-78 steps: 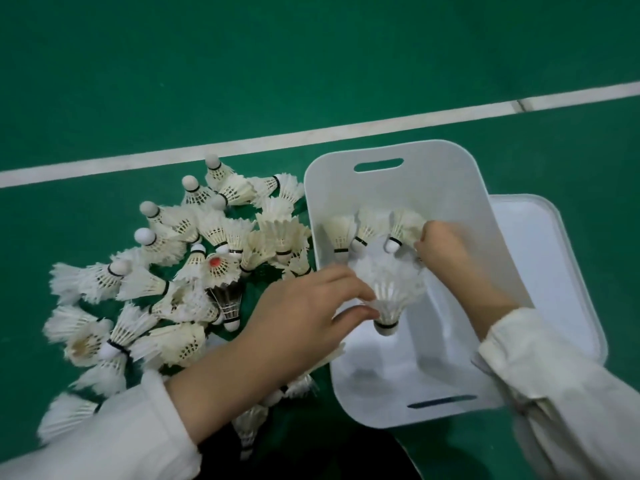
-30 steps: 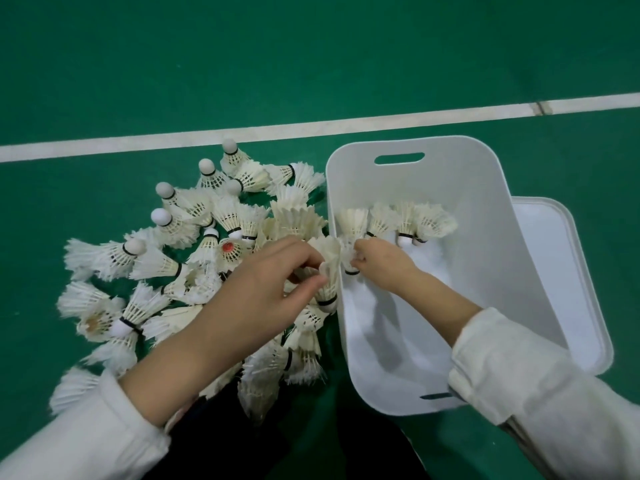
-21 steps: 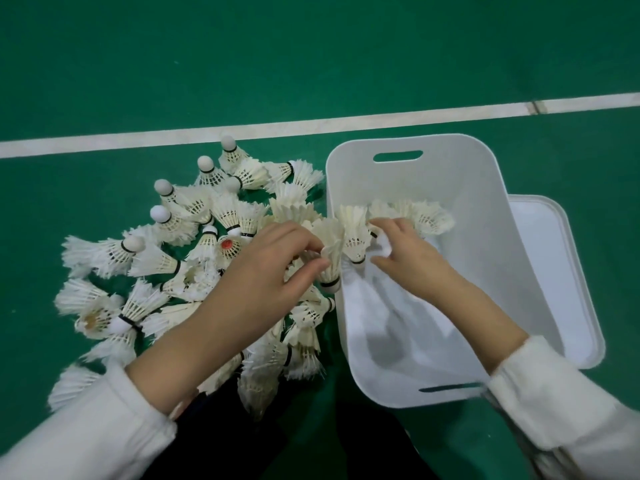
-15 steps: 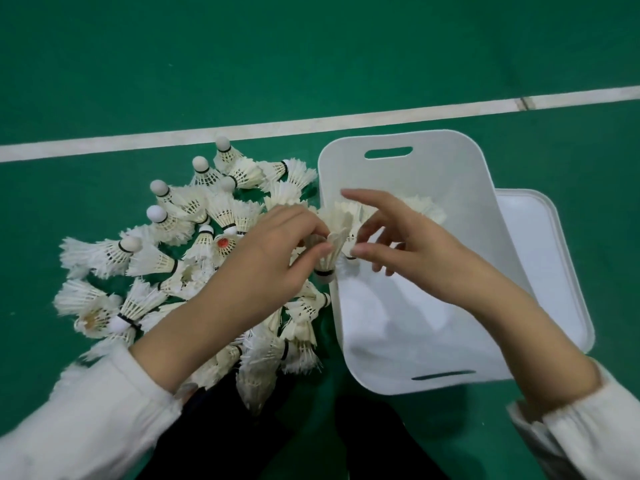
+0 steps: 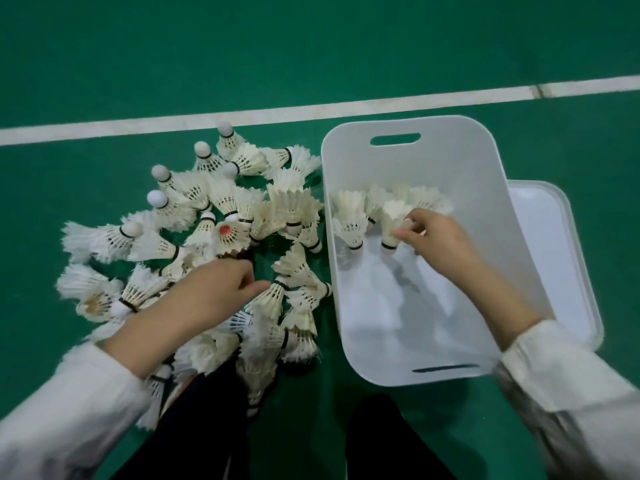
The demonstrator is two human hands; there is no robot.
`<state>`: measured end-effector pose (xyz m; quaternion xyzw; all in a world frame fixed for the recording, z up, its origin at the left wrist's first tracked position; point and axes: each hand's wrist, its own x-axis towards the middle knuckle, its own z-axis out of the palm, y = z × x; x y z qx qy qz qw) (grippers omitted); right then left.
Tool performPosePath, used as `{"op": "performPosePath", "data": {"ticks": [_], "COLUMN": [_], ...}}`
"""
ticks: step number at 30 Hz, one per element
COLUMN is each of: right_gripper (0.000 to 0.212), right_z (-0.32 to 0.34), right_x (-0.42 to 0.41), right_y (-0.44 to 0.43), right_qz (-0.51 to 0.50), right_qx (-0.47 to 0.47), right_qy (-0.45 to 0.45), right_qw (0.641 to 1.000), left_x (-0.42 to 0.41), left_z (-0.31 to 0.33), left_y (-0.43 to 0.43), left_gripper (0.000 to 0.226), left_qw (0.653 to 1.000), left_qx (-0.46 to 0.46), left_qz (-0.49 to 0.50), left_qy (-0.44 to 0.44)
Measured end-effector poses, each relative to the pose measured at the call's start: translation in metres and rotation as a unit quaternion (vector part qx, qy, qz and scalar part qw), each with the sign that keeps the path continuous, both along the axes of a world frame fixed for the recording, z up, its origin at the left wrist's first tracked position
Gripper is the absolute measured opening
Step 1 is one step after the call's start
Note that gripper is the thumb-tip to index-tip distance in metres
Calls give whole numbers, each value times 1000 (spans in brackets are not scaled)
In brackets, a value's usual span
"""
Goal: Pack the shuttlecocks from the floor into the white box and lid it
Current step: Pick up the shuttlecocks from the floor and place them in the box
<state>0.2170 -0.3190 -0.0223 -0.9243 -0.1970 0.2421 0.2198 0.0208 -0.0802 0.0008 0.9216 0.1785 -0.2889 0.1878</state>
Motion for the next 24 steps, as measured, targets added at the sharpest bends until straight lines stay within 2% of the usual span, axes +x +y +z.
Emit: {"op": "performPosePath", "data": {"ticks": [4,8,11,15,18,21,24], "right_gripper": [22,20,16,45,47,29,17], "right_z": [-36,-55,-59,-43,-12,31,69], "right_x": [1,3,4,-3,-10,-24,-52], "right_y": [12,19,20,17,14,27,57], "right_qz": [5,-10,-14,-4,7,34,109], "right_qx": [-53,-63,-51,-47,-62,9,137], "right_qy": [9,37,50,69,2,-78,-59], "right_qw": [999,997,997,997,998,996,983], "left_x": [-20,-28,-25,-24,-28,-29,-29], "left_z": [-27,-41,-44,-45,-41,-27,-8], "left_y": [-11,-21,-25,-25,-22,-16,-11], "left_gripper": [41,38,23,12,12,7,2], "left_qw": [997,998,999,999,998,988,961], "left_qx": [-11,11,-15,-27,-54,-105,-153], "left_qz": [4,-9,17,21,24,66,120], "left_qy": [73,67,42,11,-24,-94,-195]}}
